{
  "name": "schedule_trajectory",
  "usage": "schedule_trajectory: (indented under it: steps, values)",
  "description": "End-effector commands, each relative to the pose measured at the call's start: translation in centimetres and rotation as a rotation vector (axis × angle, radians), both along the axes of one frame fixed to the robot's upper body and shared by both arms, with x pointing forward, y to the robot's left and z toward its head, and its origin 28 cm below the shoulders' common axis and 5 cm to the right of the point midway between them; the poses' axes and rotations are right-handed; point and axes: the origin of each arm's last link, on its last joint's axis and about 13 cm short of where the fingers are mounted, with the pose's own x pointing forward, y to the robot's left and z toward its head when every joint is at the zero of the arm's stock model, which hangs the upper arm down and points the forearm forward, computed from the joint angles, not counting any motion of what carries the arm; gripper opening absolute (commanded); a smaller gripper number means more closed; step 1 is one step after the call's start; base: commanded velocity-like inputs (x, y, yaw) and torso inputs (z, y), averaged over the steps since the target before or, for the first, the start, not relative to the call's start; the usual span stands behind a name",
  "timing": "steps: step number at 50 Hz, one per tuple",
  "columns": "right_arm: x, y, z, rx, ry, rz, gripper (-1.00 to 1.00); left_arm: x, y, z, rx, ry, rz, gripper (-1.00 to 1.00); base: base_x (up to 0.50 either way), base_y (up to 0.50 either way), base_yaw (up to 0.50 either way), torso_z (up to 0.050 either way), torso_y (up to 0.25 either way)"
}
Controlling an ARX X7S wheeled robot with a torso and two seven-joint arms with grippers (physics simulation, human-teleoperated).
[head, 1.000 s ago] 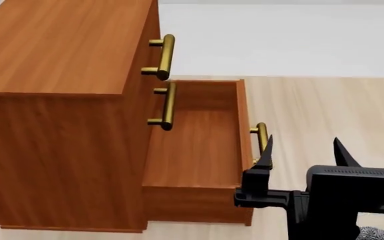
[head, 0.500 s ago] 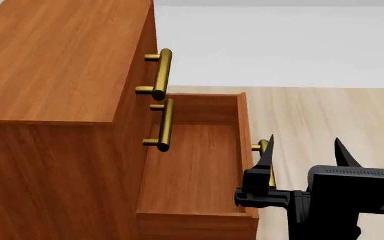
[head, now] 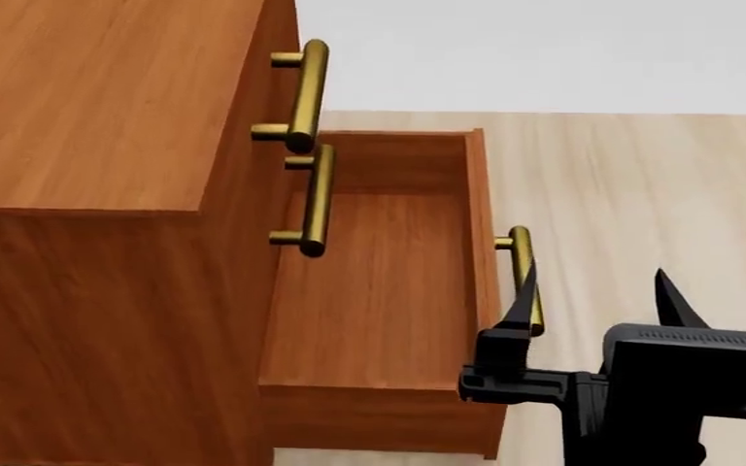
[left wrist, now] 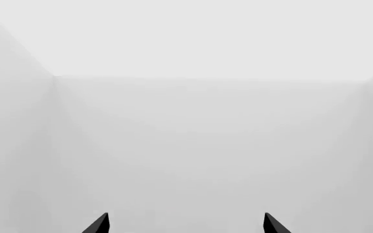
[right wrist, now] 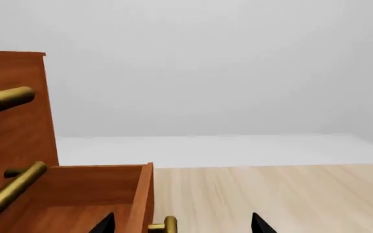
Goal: Close the bottom drawer of the cabinet and open the top drawer.
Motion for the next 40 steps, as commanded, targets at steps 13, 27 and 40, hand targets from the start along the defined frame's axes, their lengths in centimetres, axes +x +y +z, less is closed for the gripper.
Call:
schedule_trajectory:
  steps: [13, 27, 40]
  values:
    - [-0.1, 0.0, 0.1, 0.001, -0.006, -0.001, 1.0, -0.1, 0.0, 0.1, 0.0, 0.001, 0.0, 1.0, 0.0, 0.0, 0.0, 0.0, -0.193]
    - [0.0, -0.8, 0.6, -0.021, -0.011, -0.047, 1.0, -0.1, 0.1, 0.0, -0.008, -0.001, 0.003, 1.0, 0.0, 0.0, 0.0, 0.0, -0.056]
    - [0.7, -2.6, 0.9, -0.052, 0.076, -0.196, 1.0, 0.0, 0.1, -0.1, -0.005, 0.003, 0.006, 1.0, 0.0, 0.0, 0.0, 0.0, 0.0]
